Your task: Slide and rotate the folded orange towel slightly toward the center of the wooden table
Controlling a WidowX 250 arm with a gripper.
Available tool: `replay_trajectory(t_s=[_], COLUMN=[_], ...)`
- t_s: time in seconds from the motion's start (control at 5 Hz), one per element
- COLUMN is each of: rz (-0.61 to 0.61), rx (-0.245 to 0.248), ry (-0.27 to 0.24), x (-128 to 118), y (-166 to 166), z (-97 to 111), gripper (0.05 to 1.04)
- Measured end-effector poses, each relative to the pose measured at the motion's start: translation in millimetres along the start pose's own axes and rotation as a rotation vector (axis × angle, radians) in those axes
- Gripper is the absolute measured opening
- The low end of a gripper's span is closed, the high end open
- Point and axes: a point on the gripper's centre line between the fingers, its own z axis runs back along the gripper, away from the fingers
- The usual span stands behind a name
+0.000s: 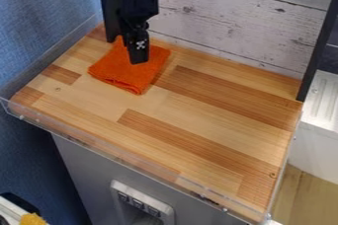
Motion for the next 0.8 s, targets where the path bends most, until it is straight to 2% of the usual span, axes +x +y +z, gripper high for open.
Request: replay_trajectory(t_s=[0.6, 0.8], rz=[-0.046, -0.034], rx=[-0.033, -0.032], ry=[0.021, 0.031], x=[-8, -6], y=[13, 20], z=[-9, -15], gripper=[0.97, 0.698])
